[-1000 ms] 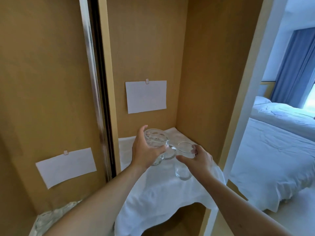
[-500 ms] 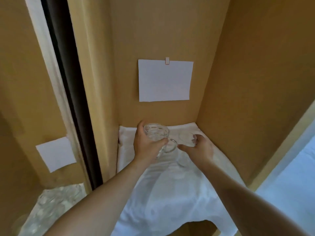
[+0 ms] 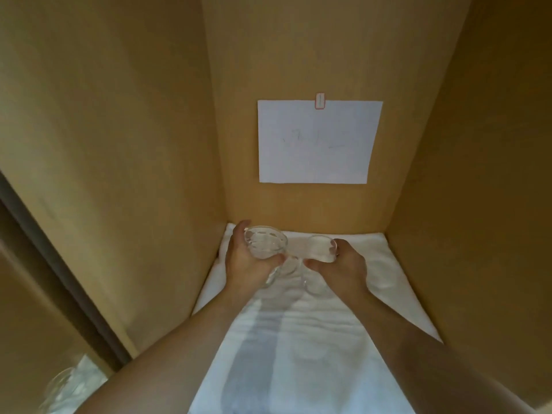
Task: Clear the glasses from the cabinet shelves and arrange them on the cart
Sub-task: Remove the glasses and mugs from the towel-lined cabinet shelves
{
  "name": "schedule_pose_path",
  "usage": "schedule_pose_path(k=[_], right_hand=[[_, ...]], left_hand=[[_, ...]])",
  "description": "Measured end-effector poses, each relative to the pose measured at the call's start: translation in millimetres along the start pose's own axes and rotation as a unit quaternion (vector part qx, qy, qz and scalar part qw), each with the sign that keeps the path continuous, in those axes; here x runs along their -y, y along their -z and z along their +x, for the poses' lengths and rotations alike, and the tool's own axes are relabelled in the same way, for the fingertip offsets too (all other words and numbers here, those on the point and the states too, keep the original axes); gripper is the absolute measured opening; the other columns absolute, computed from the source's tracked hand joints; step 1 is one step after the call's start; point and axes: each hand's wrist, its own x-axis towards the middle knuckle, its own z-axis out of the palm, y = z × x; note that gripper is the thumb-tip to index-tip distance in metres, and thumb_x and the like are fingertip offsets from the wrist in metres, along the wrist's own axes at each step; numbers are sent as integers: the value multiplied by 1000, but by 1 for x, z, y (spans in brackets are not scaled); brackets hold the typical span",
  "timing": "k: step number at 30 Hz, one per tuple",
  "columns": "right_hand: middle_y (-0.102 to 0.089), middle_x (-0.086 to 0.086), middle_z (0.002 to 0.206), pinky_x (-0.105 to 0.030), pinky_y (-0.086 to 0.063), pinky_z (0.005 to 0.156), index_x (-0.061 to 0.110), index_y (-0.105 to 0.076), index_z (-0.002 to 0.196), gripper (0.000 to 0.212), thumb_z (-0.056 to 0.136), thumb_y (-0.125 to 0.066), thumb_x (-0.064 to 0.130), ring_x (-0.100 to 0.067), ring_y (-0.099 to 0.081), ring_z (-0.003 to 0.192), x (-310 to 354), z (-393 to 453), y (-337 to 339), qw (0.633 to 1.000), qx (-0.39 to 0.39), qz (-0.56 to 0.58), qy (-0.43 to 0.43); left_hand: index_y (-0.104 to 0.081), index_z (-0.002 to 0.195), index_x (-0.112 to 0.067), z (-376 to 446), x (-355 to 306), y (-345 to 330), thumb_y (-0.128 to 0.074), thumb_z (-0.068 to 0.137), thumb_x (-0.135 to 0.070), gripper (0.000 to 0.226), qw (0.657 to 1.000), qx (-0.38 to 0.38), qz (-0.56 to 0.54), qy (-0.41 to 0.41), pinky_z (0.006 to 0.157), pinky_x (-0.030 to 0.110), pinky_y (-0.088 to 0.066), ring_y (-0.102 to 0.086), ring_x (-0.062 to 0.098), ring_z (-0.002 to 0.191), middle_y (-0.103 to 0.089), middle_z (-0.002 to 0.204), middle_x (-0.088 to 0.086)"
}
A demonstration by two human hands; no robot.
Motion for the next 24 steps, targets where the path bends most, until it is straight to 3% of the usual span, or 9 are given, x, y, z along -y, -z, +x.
schedule_pose_path(k=[3, 6, 8, 10, 13, 16, 17, 20, 24], right_hand=[[-69, 3, 109, -31, -48, 80, 19, -62, 121, 75, 61, -89, 55, -21, -65, 102, -9, 7, -7, 1000, 28, 10, 4], [-67, 0, 122, -32, -48, 91, 16, -58, 132, 85, 64, -89, 55, -23, -62, 114, -19, 11, -14, 998, 54, 8, -5], [-67, 1, 122, -30, -46, 88, 17, -57, 133, 85, 63, -89, 55, -23, -61, 115, -25, 12, -20, 998, 53, 18, -5], [-67, 1, 120, -30, -46, 86, 18, -58, 132, 84, 62, -90, 55, -23, -62, 113, -29, 14, -24, 998, 46, 33, 0], [-64, 1, 120, -39, -51, 95, 21, -55, 134, 86, 63, -90, 55, -21, -60, 113, -35, 19, -30, 997, 60, 56, -12], [-61, 5, 118, -36, -50, 95, 25, -52, 132, 86, 62, -89, 59, -19, -59, 114, -39, 21, -35, 987, 110, 95, -66], [-60, 6, 118, -33, -50, 94, 28, -52, 130, 84, 62, -87, 62, -18, -59, 113, -40, 22, -36, 983, 122, 107, -83], [-57, 4, 126, -34, -51, 94, 31, -48, 134, 88, 63, -85, 66, -17, -59, 113, -39, 24, -38, 972, 150, 132, -120], [-52, 0, 135, -37, -53, 91, 29, -43, 138, 92, 64, -94, 43, -19, -57, 115, -33, 24, -39, 952, 228, 113, -167]], left_hand=[[-35, 131, -51, -3, 13, -2, -89, 34, -57, 110, 999, -22, 21, 15, 106, 42, -48, -55, 17, 120, -51, 131, -7], [-38, 138, -38, -7, 28, -2, -88, 35, -59, 116, 998, -33, 45, 23, 107, 42, -47, -53, 17, 121, -49, 131, -7], [-38, 141, -35, -7, 37, -1, -93, 40, -55, 117, 997, -24, 63, 21, 107, 40, -46, -53, 16, 122, -50, 132, -8], [-38, 141, -38, -4, 46, -2, -97, 46, -49, 113, 996, -23, 87, 16, 105, 31, -45, -52, 11, 122, -50, 131, -11], [-39, 138, -42, -3, 61, -6, -99, 50, -40, 107, 995, -19, 86, 49, 103, 26, -43, -49, 7, 122, -49, 133, -13], [-36, 121, -61, -1, 76, -7, -98, 49, -34, 99, 992, -8, 87, 92, 84, 5, -43, -54, -9, 108, -50, 123, -23], [-36, 126, -56, 2, 83, -5, -98, 50, -31, 102, 990, 20, 102, 93, 81, 5, -43, -54, -8, 107, -50, 123, -22], [-43, 146, -23, 12, 95, -1, -95, 53, -33, 107, 973, 82, 115, 185, 89, 26, -51, -58, 14, 118, -57, 131, -6], [-49, 135, -24, 17, 87, 1, -96, 33, -48, 115, 964, 76, 173, 185, 89, 27, -54, -62, 16, 112, -62, 125, -7]])
